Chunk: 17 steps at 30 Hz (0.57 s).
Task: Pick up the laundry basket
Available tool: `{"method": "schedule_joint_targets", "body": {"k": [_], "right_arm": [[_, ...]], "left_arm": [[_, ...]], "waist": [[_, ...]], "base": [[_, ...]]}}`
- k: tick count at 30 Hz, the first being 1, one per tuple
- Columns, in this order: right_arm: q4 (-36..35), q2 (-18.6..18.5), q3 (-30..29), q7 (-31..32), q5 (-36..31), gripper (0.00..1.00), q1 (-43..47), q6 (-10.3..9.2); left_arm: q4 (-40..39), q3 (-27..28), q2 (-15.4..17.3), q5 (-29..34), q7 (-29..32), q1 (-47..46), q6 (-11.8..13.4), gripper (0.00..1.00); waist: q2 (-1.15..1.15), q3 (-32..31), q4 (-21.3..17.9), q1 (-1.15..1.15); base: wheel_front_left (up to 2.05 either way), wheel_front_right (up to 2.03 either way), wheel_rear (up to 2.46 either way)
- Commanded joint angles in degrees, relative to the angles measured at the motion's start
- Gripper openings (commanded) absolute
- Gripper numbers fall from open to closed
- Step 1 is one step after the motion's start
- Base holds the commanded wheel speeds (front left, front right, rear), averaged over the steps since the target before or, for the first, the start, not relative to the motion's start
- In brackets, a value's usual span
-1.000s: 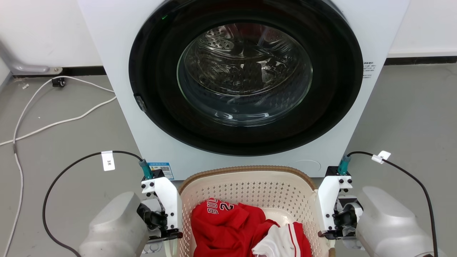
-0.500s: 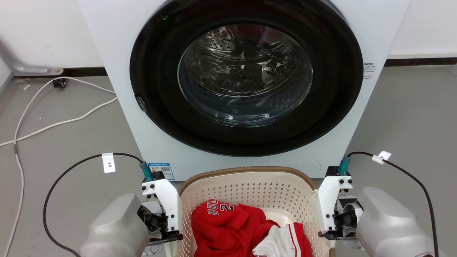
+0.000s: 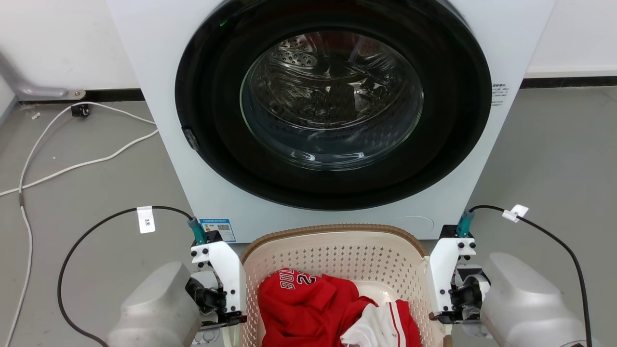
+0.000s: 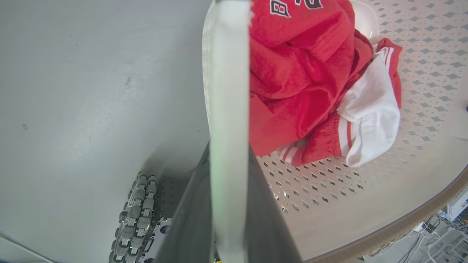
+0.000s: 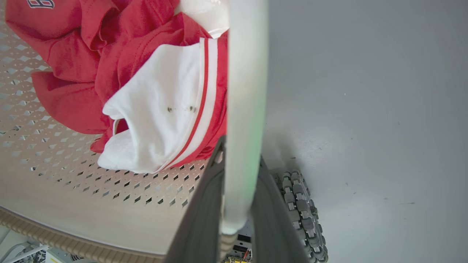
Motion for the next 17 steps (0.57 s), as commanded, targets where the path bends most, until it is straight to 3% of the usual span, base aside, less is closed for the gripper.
{"method": "schedule_joint_targets", "body": {"k": [1,17], "right_arm": [[-1.31,3.59,-0.18,-0.12,1.29,0.00,-0.12,0.92],[-1.34,3.61,0.66,-0.25,2.52,0.00,-0.27,0.93]], "left_arm": [[-2.16,0.06,-3.23,-1.44,-0.30,-0.29,-1.09,0.00],[-2.64,-0.70,-2.94,-1.93,-0.67,-0.14,-1.09,0.00]], "waist": [[0.00,0.02,0.00,0.00],[0.00,0.04,-0.15,0.00]], "base": [[0.00,0.00,0.00],[0.00,0.00,0.00]]}}
